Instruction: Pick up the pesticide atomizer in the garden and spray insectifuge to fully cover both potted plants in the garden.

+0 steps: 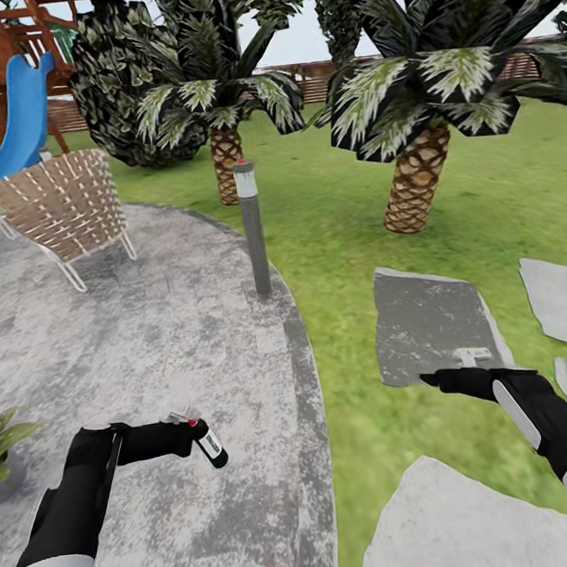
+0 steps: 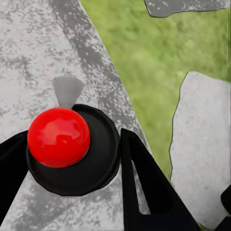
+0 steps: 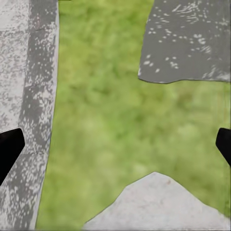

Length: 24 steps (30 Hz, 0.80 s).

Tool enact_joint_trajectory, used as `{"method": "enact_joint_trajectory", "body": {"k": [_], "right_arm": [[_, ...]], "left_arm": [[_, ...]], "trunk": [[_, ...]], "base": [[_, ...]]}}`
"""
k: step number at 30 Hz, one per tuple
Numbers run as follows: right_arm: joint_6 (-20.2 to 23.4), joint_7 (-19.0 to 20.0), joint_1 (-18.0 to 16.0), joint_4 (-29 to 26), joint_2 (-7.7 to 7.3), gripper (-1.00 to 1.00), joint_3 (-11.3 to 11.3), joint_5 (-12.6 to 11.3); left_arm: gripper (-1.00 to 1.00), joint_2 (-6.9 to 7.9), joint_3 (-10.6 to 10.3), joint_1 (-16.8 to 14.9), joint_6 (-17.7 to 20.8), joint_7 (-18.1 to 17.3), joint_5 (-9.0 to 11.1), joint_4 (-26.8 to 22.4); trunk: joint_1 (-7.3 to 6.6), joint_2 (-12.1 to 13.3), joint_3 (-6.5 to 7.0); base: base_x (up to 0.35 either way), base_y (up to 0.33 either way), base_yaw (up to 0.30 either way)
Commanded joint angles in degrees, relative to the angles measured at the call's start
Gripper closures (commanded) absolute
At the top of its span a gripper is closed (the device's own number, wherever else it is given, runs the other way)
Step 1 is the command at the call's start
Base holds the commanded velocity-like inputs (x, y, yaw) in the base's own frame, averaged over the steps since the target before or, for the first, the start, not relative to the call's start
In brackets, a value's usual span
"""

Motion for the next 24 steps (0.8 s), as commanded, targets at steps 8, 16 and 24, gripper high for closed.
{"method": "enact_joint_trajectory", "body": {"k": [8, 16, 24], "right_arm": [[0.17, 0.06, -0.04, -0.01, -0.04, -1.00, 0.11, -0.07], [0.17, 0.06, -0.04, -0.01, -0.12, -1.00, 0.11, -0.07], [0.17, 0.06, -0.04, -0.01, -0.12, -1.00, 0.11, -0.07]], "left_arm": [[1.00, -0.01, 0.08, -0.04, 0.45, -0.54, -0.46, -0.07], [1.00, -0.07, 0.06, -0.04, 0.45, -0.59, -0.46, 0.01], [1.00, -0.07, 0.06, -0.04, 0.45, -0.62, -0.46, 0.01]], "trunk": [[-0.01, -0.02, -0.05], [-0.01, -0.02, -0.05], [-0.01, -0.02, -0.05]], "base": [[0.000, -0.342, -0.266], [0.000, -0.342, -0.265], [0.016, -0.342, -0.265]]}}
